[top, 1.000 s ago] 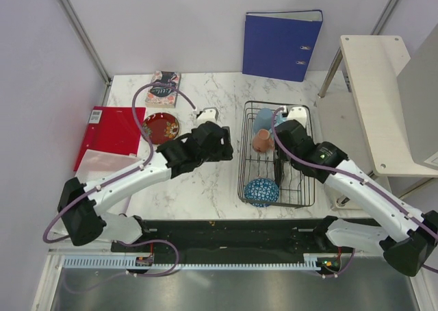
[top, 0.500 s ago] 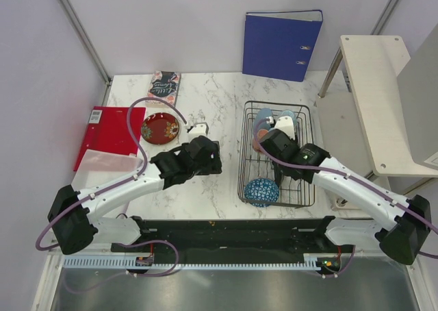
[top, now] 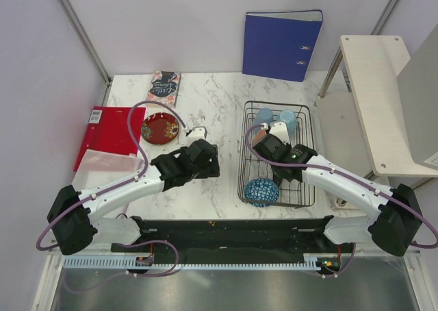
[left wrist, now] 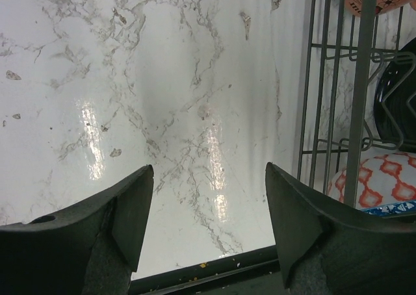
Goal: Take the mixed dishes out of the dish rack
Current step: Pick up the plate from the dish rack.
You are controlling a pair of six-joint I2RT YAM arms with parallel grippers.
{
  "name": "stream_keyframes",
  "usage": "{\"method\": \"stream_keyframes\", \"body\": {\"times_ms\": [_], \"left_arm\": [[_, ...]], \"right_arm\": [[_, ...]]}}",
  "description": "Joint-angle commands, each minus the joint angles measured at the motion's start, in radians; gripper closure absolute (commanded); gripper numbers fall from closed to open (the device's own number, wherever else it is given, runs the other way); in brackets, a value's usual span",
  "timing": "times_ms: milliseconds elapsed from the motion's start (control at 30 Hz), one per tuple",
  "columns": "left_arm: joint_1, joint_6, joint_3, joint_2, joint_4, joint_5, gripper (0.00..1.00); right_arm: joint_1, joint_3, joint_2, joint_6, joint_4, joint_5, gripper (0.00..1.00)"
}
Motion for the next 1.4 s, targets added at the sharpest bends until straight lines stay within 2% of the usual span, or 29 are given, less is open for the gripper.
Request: {"method": "stream_keyframes", "body": {"times_ms": [0,67,200,267,767,1067,1233,1367], "left_arm": [[0.0,-0.042,-0.012,-0.021,0.025,-0.021,0.24],[0.0,-0.045,-0.015,-0.018,0.024,-0.016,0.25],[0.0,-0.053,-0.02,-0.009,0.03,-0.007,0.25],[0.0,-0.054,-0.021,0.0,0.03,-0.006,0.26],[0.0,-0.057,-0.014,0.026,0.044,0.002,0.27],[0.0,-0.05,0.002,-0.003,0.044,-0.021,0.27],[0.001,-0.054,0.016,-0.044,0.039,-0.058,0.27],[0.003,-0.083,-0.021,-0.151,0.093,-0.075,0.27]], "right_arm": [[0.002,-0.008,0.012,0.013,0.025,0.035,0.72],[0.004,-0.013,0.018,0.013,0.028,0.042,0.8],[0.01,-0.005,0.02,0.013,0.019,0.064,0.9],[0.016,0.015,0.017,0.013,0.01,0.088,1.0],[0.047,0.239,0.011,-0.027,-0.175,0.191,1.0],[0.045,0.454,-0.058,-0.048,-0.237,0.153,1.0],[0.047,0.432,-0.124,0.004,-0.185,0.115,1.0],[0.045,0.319,-0.219,0.056,0.002,0.0,1.0]]}}
